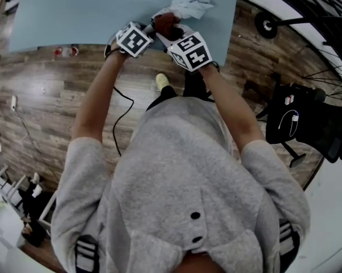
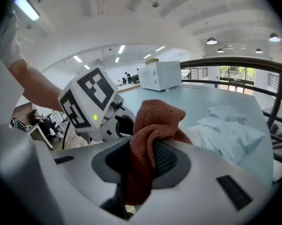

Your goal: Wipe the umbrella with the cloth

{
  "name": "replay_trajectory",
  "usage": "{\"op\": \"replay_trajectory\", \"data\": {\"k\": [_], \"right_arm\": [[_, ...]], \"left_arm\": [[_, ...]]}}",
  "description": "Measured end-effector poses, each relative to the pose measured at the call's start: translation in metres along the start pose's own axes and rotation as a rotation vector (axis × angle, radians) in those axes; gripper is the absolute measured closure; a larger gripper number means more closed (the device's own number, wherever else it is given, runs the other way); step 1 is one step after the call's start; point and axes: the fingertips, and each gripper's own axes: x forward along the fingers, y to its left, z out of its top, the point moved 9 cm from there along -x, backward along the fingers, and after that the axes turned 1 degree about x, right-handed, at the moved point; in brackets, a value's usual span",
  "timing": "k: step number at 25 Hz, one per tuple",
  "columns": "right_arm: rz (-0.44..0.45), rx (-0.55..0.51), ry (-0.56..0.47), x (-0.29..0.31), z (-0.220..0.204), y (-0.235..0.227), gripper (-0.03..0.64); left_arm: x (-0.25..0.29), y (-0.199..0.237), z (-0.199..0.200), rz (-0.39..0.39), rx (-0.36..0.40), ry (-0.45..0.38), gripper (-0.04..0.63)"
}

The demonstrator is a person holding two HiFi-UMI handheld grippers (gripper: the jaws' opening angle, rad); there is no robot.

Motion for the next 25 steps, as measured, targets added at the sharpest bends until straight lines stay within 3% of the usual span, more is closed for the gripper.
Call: {"op": "replay_trajectory", "data": {"k": [4, 8, 14, 25], "right_arm": [[0.112, 0.031, -0.064, -0.005, 0.026, -0.001, 0.509], [0.221, 0.156, -0.086, 0.001, 0.048, -0.024, 0.509], [0.080, 0.108, 0.058, 0.008, 0.047, -0.066, 0.509], [-0.036, 0.084, 0.121, 0.001, 0.052, -0.103, 0.511]], "left_arm": [[0.000, -0.004, 0.002, 0.001, 0.003, -0.002, 0.439], [-0.001, -0.003, 0.003, 0.010, -0.001, 0.007, 0.439], [0.000, -0.001, 0.006, 0.008, -0.005, 0.016, 0.439], [0.001, 0.001, 0.005, -0.006, -0.015, 0.039, 0.439]]}}
